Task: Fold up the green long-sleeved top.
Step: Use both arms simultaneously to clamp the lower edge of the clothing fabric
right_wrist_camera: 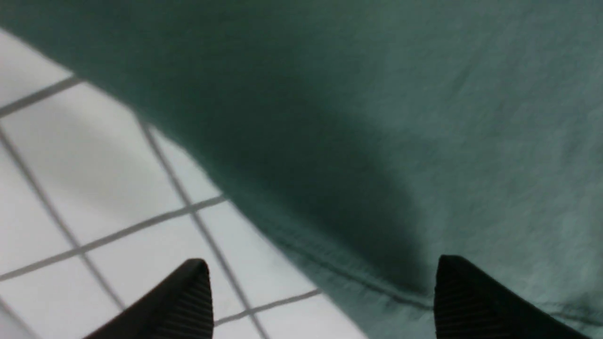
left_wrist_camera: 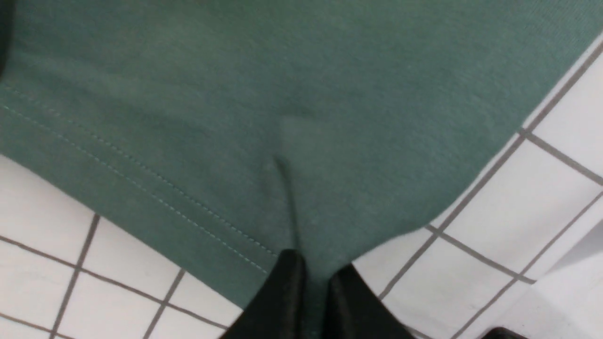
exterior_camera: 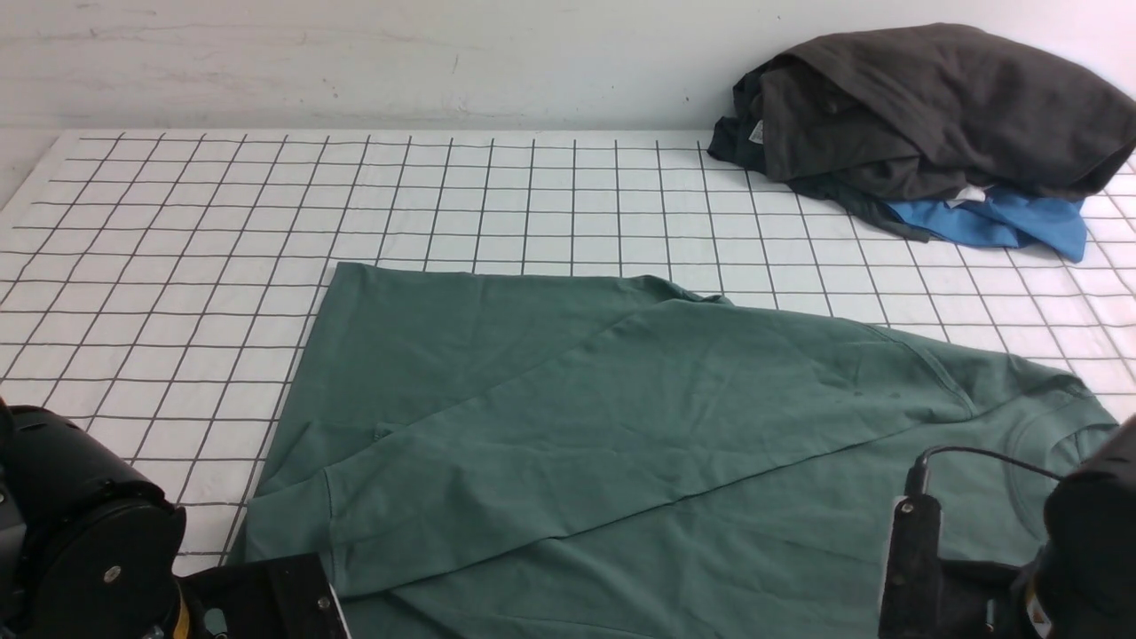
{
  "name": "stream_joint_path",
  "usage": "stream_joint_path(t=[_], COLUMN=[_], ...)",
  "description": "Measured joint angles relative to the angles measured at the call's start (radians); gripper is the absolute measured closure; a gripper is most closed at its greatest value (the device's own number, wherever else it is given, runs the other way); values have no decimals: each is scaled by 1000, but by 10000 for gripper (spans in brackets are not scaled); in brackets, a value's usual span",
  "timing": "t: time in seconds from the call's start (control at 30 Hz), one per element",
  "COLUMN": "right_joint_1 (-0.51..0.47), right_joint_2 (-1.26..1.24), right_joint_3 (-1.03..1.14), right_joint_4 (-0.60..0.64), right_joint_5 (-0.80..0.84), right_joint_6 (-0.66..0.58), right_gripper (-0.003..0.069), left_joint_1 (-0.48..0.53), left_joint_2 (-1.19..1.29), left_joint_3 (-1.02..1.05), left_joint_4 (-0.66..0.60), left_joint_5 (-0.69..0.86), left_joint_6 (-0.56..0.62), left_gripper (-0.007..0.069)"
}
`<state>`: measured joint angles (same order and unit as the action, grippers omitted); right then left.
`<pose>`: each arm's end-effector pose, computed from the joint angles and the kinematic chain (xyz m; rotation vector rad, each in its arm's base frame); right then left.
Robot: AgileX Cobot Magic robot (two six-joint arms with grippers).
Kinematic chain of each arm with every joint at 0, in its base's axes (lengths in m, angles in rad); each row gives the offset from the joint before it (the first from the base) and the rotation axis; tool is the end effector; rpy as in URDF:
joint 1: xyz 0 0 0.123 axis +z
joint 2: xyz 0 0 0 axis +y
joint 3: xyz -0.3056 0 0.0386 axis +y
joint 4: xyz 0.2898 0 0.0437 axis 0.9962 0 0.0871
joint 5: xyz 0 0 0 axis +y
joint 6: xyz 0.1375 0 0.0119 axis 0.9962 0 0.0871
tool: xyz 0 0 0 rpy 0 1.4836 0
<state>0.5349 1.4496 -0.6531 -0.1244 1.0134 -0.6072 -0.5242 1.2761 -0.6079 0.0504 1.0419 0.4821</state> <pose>0.1922 0.0970 0.1187 1.7040 -2.4485 0.1418 0.1723 -0.0927 0.1437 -1.5256 -2.6867 -0.0679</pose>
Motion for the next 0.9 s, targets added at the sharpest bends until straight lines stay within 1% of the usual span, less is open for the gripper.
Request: stream_joint_path(t=[0.13, 0.27, 0.37, 0.4, 0.53, 0.57, 0.6, 0.63, 0.7, 0.83, 0.9], right_joint_1=[0, 0, 0, 0, 0, 0, 0, 0, 0, 0, -3], right_joint_2=[44, 76, 76, 76, 68, 66, 52, 32, 5, -36, -69], right_joint_3=[11, 20, 20, 20, 22, 22, 23, 24, 26, 28, 23], right_joint_4=[-49, -61, -61, -62, -82, -82, -88, -95, -103, -119, -140], right_joint_5=[-80, -91, -87, -86, -88, -88, -92, -92, -88, -71, -43], right_joint_6=[-2, -5, -5, -5, -5, -5, -5, -5, -5, -5, -5], right_gripper=[93, 144, 235, 242, 483, 509, 587, 627, 644, 645, 645], left_joint_1=[0, 0, 2, 2, 4, 4, 5, 5, 5, 5, 5], left_joint_2=[0, 1, 1, 1, 1, 1, 1, 1, 1, 1, 1], left_joint_3=[0, 1, 1, 1, 1, 1, 1, 1, 1, -26, -82], left_joint_4=[-1, -2, -2, -3, -3, -3, -3, -3, 2, 6, 19], left_joint_5=[-3, -4, -4, -4, -4, -4, -4, -4, -4, 10, 29], left_joint_6=[0, 0, 1, 1, 2, 2, 2, 1, 1, 0, -2], left_gripper=[601, 601, 601, 601, 601, 601, 601, 601, 601, 601, 601])
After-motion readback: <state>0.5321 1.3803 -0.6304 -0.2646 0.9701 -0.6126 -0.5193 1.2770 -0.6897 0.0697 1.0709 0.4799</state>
